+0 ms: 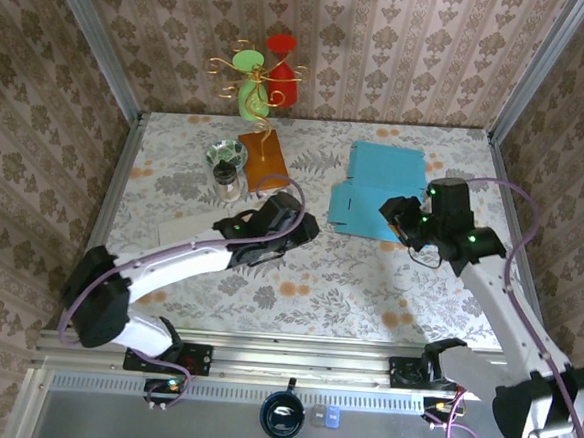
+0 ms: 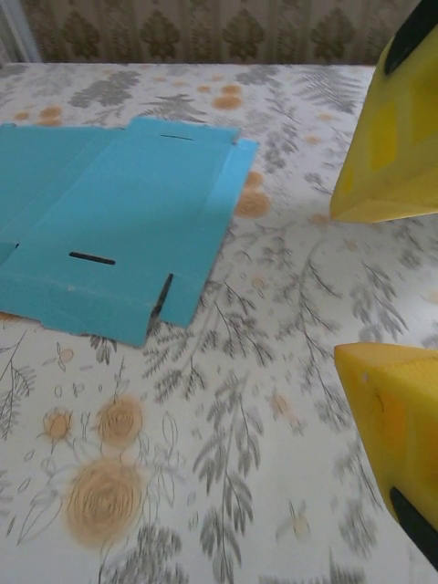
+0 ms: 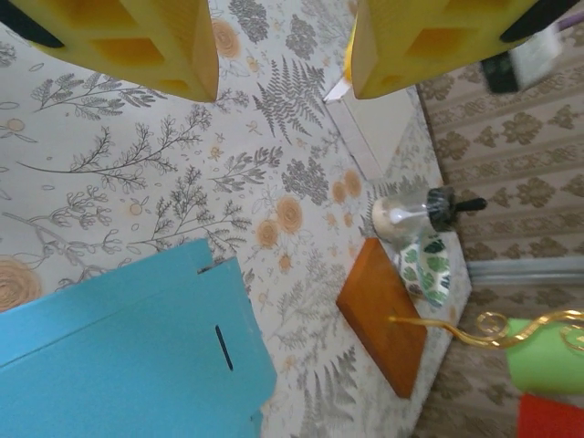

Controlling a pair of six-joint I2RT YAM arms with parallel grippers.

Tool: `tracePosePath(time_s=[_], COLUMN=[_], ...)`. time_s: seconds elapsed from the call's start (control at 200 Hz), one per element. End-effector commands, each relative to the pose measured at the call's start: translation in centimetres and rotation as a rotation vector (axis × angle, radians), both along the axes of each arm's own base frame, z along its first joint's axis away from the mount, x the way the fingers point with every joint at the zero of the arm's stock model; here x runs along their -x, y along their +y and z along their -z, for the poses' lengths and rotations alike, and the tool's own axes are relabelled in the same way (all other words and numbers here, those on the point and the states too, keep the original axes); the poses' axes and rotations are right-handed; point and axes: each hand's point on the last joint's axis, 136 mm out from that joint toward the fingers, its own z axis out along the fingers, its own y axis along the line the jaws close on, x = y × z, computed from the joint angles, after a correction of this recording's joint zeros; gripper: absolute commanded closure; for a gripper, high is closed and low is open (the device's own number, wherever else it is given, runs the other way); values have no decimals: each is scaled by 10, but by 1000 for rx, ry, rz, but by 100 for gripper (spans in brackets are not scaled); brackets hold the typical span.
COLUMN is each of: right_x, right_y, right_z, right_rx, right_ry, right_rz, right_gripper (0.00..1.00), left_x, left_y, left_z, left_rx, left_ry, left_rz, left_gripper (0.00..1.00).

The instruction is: Fold the paper box

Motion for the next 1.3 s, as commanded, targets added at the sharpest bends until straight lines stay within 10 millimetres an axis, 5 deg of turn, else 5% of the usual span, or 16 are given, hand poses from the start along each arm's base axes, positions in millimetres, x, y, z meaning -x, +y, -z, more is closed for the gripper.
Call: tracePosePath(time_s=[0.0, 0.185, 0.545, 1.295], right_x=[25, 42, 62, 55], right_y=[-7, -8, -9, -6], right_z=[0, -5, -3, 7], right_rx=[10, 4, -29, -28], right_ry=[34, 18, 12, 26], right_rz=[0, -18, -7, -16], right_gripper=[55, 53, 51, 51], left_x=[-27, -45, -76, -93], left_y=[-27, -43, -56, -76], left_z=[-20, 21, 69, 103], left_rx=[199, 333, 461, 566], left_ry=[3, 112, 240, 345], left_rz=[-178, -362, -469, -521], left_gripper=[59, 58, 57, 62])
